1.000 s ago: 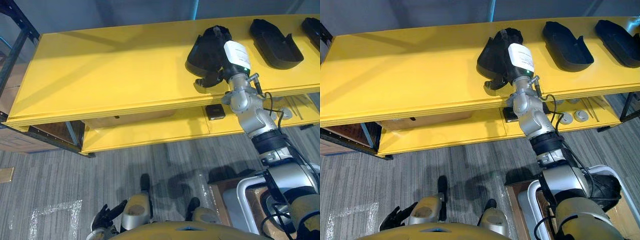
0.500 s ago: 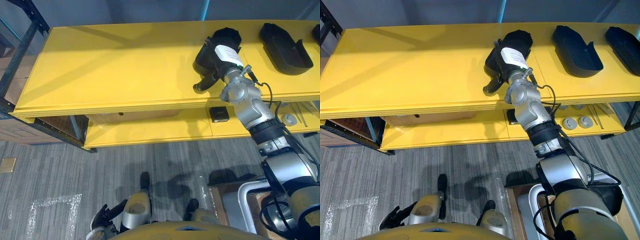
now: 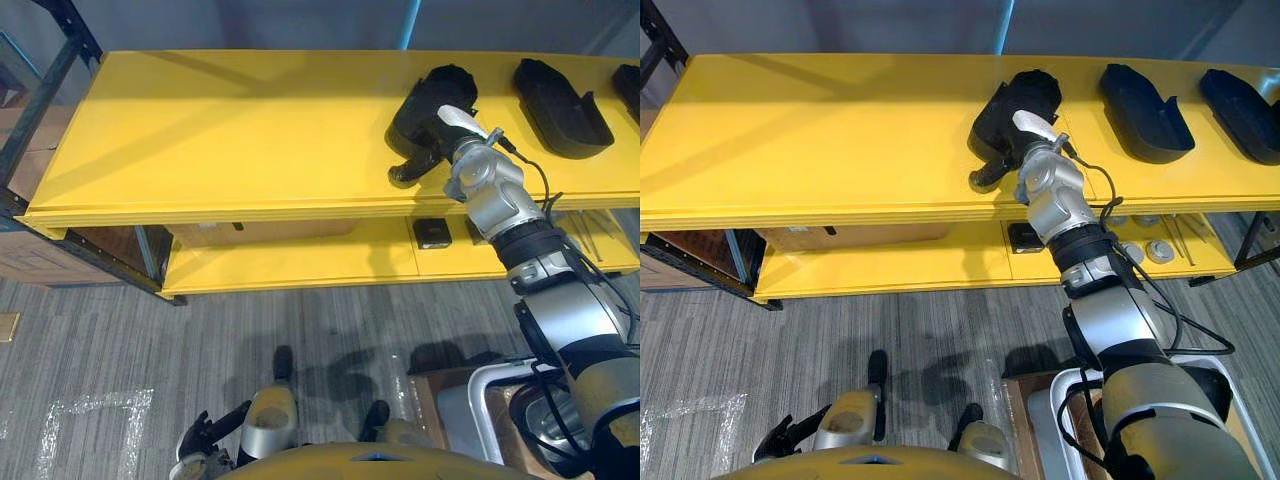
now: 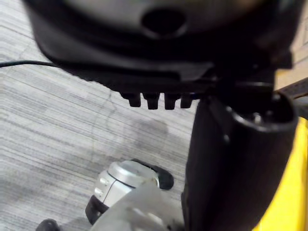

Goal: Walk over and take three plastic housings, then place them on the shelf

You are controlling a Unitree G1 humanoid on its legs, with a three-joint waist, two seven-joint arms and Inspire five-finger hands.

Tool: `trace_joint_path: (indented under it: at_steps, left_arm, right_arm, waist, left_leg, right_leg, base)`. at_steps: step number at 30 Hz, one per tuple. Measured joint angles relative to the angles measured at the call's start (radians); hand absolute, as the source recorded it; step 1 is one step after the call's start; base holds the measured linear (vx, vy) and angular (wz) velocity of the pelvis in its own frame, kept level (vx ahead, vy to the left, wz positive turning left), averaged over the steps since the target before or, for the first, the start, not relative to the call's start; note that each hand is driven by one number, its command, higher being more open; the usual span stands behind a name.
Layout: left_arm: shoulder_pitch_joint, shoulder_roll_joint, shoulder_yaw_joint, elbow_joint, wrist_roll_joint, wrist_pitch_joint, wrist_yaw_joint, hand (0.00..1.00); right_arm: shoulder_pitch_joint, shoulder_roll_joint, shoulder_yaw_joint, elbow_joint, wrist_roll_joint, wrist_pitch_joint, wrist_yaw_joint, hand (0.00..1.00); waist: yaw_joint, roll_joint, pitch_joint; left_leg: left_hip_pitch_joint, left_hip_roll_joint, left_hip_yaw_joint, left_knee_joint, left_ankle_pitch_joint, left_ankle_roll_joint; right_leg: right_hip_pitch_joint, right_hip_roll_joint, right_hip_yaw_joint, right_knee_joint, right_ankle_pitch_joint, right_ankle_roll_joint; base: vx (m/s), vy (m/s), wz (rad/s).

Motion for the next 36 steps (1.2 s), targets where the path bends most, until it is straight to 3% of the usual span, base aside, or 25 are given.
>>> trace_joint_path:
  at_steps: [5,16,26,28,36]
  left_arm:
    - [-0.012,0.002,-0.001,-0.001,0.0,0.017,0.002,1.0]
    - [-0.012,0.008,-0.004,-0.01,0.003,0.018,0.001,1.0]
    - [-0.012,0.021,0.004,-0.016,0.012,0.027,-0.014,1.0]
    - [-0.012,0.022,0.007,-0.023,0.024,0.036,-0.015,1.0]
    - [-0.011,0.022,0.016,-0.029,0.046,0.036,-0.024,1.0]
  right_arm:
    - [-0.016,0.003,0.017,0.044,-0.002,-0.025,0.005,0.0]
    - [-0.026,-0.011,0.056,0.124,-0.158,-0.274,-0.044,0.0]
    - [-0.026,-0.099,0.134,0.122,-0.335,-0.577,-0.11,0.0]
    - [-0.028,-0.124,0.155,0.116,-0.4,-0.667,-0.152,0.0]
    - [-0.029,-0.177,0.194,0.062,-0.591,-0.882,-0.309,0.0]
  waist:
    - [0.01,-0.001,0.0]
    - [0.022,-0.011,0.0]
    - [0.023,-0.028,0.001]
    - [0.024,-0.028,0.001]
    - [0.025,-0.029,0.001]
  left_leg:
    - [-0.002,0.0,0.0,0.0,0.001,0.0]
    - [-0.005,-0.002,-0.01,0.0,0.001,0.001]
    - [-0.009,-0.003,-0.016,0.0,0.002,0.001]
    - [-0.009,-0.002,-0.016,0.001,0.002,0.001]
    - [-0.009,-0.001,-0.016,0.002,0.002,0.001]
  right_leg:
    - [-0.001,0.0,0.0,0.0,0.0,0.0]
    - [0.001,0.0,-0.01,0.0,0.0,0.0]
    - [0.002,0.001,-0.017,-0.003,0.0,0.0]
    - [0.002,0.002,-0.017,-0.004,0.0,0.0]
    - [0.003,0.004,-0.017,-0.006,0.0,0.0]
  base:
    - [0.0,0.0,0.0]
    - [0.0,-0.001,0.01]
    - [0.0,-0.005,0.01]
    - [0.0,0.0,0.0]
    - [0.0,0.0,0.0]
